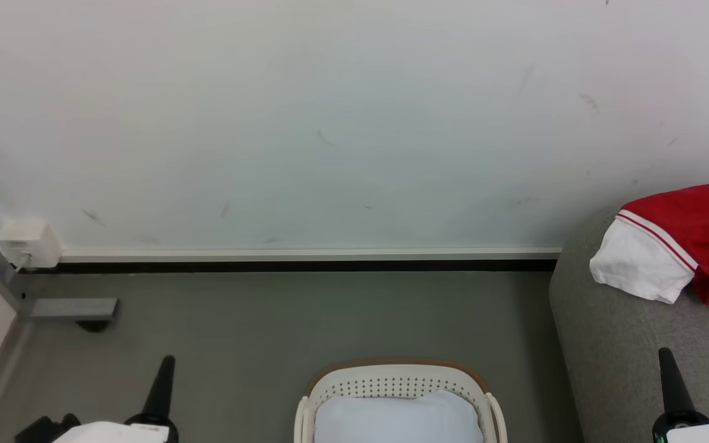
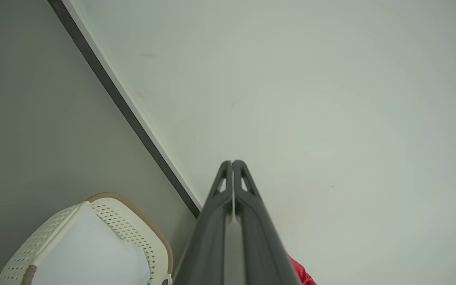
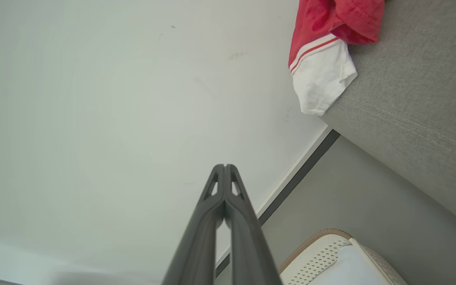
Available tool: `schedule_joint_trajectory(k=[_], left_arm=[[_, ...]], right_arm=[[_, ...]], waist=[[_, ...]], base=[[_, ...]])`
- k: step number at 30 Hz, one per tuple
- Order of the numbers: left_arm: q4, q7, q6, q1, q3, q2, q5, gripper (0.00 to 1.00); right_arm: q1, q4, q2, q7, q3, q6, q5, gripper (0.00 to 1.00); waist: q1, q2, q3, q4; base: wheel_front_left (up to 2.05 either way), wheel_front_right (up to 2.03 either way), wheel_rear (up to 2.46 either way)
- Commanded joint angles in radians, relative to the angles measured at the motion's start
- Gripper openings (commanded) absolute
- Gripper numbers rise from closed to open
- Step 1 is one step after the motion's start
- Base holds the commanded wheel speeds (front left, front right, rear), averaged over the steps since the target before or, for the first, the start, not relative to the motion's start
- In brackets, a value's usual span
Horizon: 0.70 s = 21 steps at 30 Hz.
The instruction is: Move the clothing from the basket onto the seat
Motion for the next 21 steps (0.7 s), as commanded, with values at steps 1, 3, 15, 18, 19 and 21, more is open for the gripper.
schedule_joint_trajectory(k=[1,3,15,18,19,21], left_arm=[[-0.007,0.007,-0.007,-0.019,0.010,0.003,-0.025,0.00],[-0.007,0.013,-0.011,-0.021,0.015,0.001,-0.043,0.00],[-0.006,0.041,-0.030,-0.032,0.038,-0.010,-0.140,0.00],[-0.005,0.048,-0.034,-0.035,0.044,-0.012,-0.161,0.00],[-0.005,0.050,-0.035,-0.036,0.046,-0.013,-0.169,0.00],[-0.005,0.053,-0.038,-0.038,0.050,-0.015,-0.187,0.00]], right_arm=[[-0.016,-0.011,-0.012,0.008,-0.003,-0.001,0.027,0.00],[-0.019,-0.012,-0.012,0.012,-0.004,-0.002,0.048,0.00],[-0.032,-0.012,-0.012,0.041,-0.008,-0.002,0.162,0.00],[-0.033,-0.012,-0.012,0.047,-0.009,-0.002,0.187,0.00],[-0.034,-0.013,-0.012,0.049,-0.010,-0.002,0.195,0.00],[-0.037,-0.013,-0.013,0.052,-0.010,-0.002,0.213,0.00]], waist=[[0.0000,-0.0001,0.001,0.000],[0.0000,-0.0001,0.002,0.000],[0.0000,-0.0001,0.008,0.001],[0.0000,-0.0001,0.009,0.001],[0.0000,-0.0001,0.010,0.001],[0.0000,-0.0001,0.011,0.001]], base=[[0.00,0.00,0.00],[0.00,0.00,0.00],[0.00,0.00,0.00],[0.00,0.00,0.00],[0.00,0.00,0.00],[0.00,0.00,0.00]])
